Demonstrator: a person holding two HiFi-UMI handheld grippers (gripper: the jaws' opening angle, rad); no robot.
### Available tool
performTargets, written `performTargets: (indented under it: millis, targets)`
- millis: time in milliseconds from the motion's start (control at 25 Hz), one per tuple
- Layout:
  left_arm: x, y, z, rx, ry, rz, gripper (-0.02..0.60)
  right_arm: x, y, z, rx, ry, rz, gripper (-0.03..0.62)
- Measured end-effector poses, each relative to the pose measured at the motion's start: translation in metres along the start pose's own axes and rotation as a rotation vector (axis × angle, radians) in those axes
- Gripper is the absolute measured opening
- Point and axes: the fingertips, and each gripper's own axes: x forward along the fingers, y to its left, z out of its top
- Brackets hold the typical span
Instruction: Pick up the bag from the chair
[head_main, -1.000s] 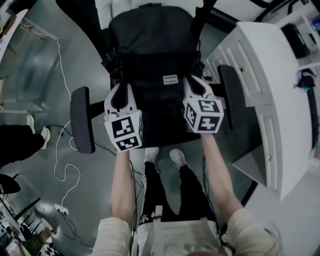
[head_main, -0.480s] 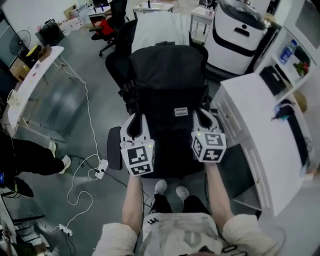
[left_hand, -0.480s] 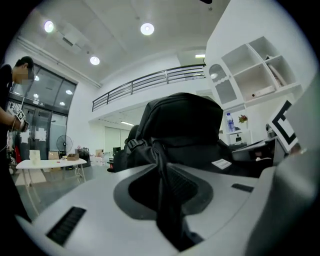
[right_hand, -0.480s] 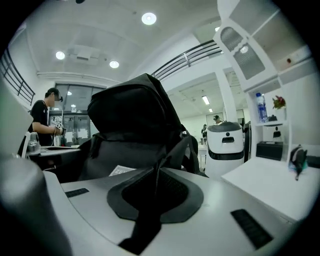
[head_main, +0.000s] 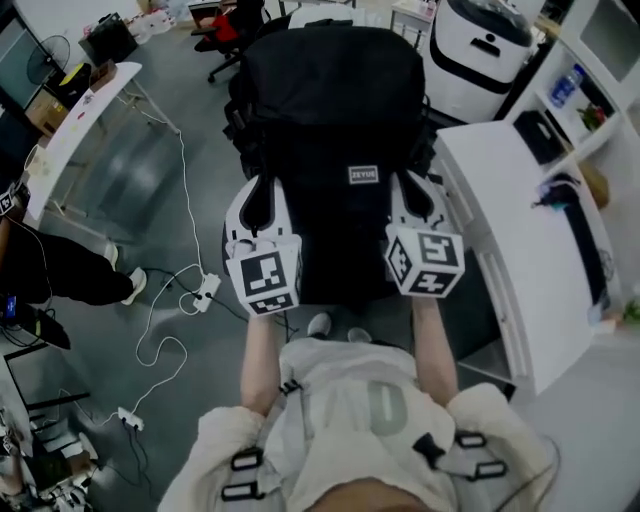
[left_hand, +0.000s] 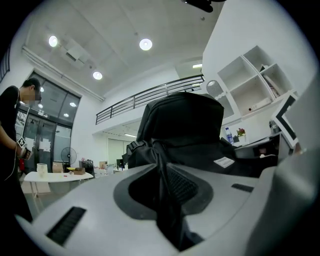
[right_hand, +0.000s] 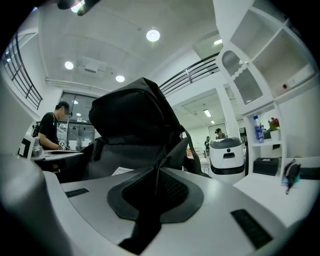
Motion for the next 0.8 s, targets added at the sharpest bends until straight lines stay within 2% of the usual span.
performTargets:
  millis: [400,800]
  targets:
    - [-0.065,-0.016,-0.001,-0.007,-0.058,-0.004,0.060,-0.065,0.012,-0.007,0.000,-0.068,-0.007,0.032]
    - [-0.069,-0.037,-0.002,0.000,-0.070,-0.019,0.060,-0.082,-0.005,-0.012,0.020,-0.077,-0.028,0.029]
